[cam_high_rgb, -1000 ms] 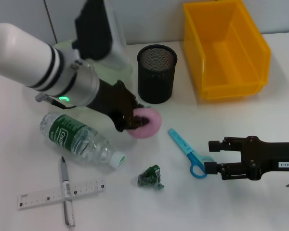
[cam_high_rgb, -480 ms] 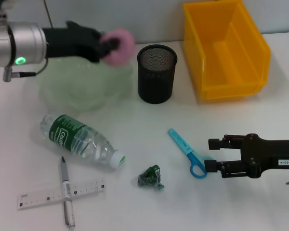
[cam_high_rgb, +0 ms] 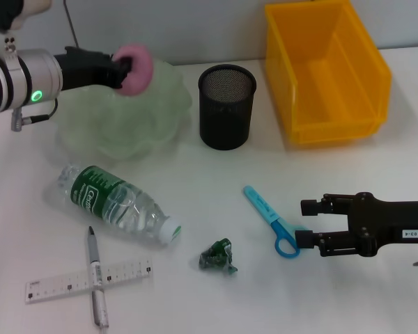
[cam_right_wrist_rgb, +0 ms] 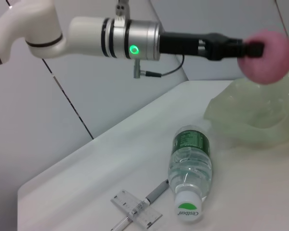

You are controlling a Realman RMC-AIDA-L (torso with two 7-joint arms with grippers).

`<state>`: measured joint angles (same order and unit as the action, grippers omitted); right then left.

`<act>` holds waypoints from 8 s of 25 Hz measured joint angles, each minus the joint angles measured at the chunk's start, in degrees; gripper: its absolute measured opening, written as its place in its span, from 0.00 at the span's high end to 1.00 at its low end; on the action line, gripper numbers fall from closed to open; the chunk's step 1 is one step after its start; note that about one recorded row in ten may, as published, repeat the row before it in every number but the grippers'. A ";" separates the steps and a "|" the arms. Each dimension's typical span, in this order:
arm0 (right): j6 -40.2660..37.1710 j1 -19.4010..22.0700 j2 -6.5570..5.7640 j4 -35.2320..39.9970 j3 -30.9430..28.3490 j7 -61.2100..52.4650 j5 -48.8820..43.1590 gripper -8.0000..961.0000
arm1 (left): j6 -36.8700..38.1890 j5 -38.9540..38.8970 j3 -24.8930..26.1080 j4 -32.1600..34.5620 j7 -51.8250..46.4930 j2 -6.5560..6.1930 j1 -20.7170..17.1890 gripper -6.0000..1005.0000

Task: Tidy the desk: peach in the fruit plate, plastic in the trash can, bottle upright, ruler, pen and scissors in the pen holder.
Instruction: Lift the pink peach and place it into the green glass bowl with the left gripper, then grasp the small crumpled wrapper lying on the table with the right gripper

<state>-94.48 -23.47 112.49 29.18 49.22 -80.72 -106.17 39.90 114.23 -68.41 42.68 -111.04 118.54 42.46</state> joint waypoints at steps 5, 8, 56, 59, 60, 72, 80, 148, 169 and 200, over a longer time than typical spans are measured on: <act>0.00 0.08 0.00 0.00 0.00 0.00 0.00 0.17 | -1.46 1.67 -0.41 -2.27 -0.02 0.04 0.70 0.88; 0.00 0.08 0.00 0.00 0.04 0.00 0.00 0.17 | -1.54 2.16 -0.79 -2.48 -0.03 0.04 0.63 0.89; 0.01 -0.08 -0.69 1.49 -0.77 -1.08 0.06 0.17 | 54.10 -6.84 8.30 11.70 14.67 -0.07 -13.36 0.22; 0.00 -0.09 -0.70 1.67 -0.79 -1.48 0.04 0.17 | 54.79 -6.97 8.27 11.42 15.74 -0.01 -13.82 0.22; 0.01 -0.09 -0.70 1.73 -0.82 -1.59 0.03 0.17 | 55.60 -7.17 8.24 10.77 17.52 0.06 -14.36 0.23; -0.61 0.11 -0.79 4.63 -0.77 -4.57 -0.18 0.17 | 58.43 -9.19 8.79 -0.56 33.62 -0.07 -16.23 0.23; -0.62 -0.03 -0.79 4.66 -0.53 -4.61 -0.18 0.17 | 58.45 -9.22 8.83 -0.60 33.65 -0.07 -16.15 0.24; 7.55 -30.78 6.68 6.82 18.26 -31.14 -28.91 0.17 | 54.30 -5.61 8.83 -1.11 34.51 -1.21 -16.71 0.24; 13.56 -30.01 7.12 4.83 25.86 -28.32 -23.69 0.17 | 54.40 -5.60 8.83 -1.11 34.57 -0.78 -16.85 0.24; 16.45 -29.53 7.21 3.48 30.41 -27.46 -20.63 0.17 | 54.49 -6.04 8.83 -1.11 34.75 -0.59 -17.32 0.24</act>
<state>-78.03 -53.00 119.70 32.66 79.62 -108.18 -126.81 94.39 108.18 -59.59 41.57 -76.29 117.95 25.14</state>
